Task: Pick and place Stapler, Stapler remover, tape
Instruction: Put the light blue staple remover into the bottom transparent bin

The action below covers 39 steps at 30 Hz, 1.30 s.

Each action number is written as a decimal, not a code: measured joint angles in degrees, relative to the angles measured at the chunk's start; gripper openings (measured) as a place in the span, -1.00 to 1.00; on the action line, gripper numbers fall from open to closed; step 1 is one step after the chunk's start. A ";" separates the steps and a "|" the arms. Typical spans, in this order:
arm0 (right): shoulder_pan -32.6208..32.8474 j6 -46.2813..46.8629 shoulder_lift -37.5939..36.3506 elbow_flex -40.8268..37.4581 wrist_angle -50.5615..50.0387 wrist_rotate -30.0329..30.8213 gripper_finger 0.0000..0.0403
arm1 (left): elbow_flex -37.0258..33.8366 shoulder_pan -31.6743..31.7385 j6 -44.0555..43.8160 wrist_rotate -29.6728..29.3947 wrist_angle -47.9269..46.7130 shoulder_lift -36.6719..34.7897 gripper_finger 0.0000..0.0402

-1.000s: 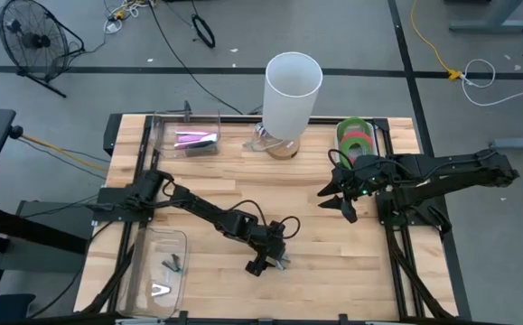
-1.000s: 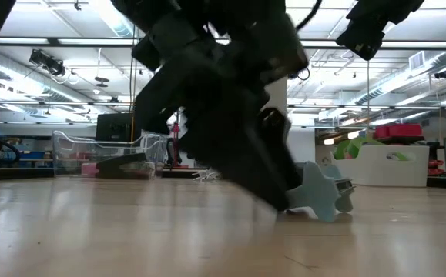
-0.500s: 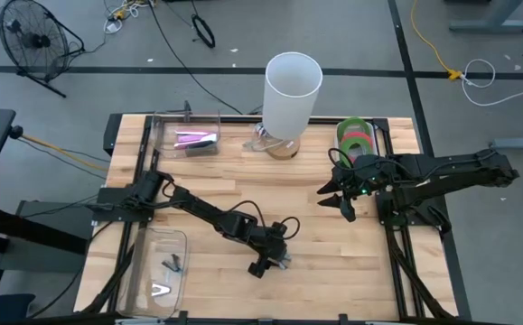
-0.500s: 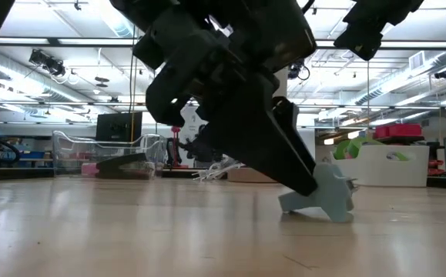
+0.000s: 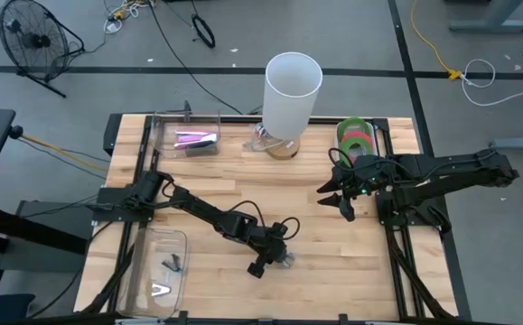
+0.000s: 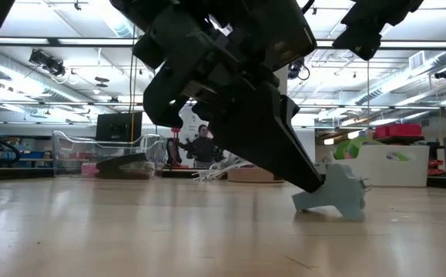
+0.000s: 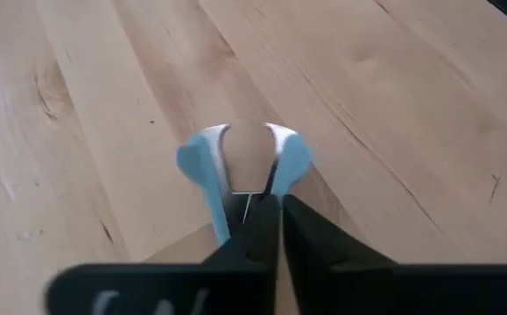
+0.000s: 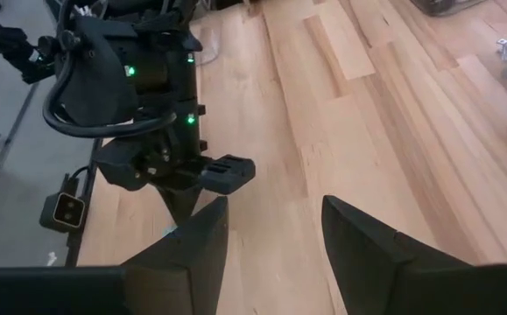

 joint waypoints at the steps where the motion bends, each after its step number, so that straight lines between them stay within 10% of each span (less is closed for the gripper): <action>1: -0.01 -0.01 0.00 0.00 0.04 0.00 -0.08 | 0.00 0.02 -0.01 0.00 0.00 0.00 -0.94; 24: -0.01 -0.41 0.00 0.00 0.21 -0.07 -0.08 | 4.46 -0.02 3.02 -2.13 -5.36 -2.19 -0.85; 39: 0.01 -1.08 0.00 0.00 -2.68 -0.66 -0.08 | 11.01 -0.13 3.11 -4.59 -11.42 -2.21 -0.10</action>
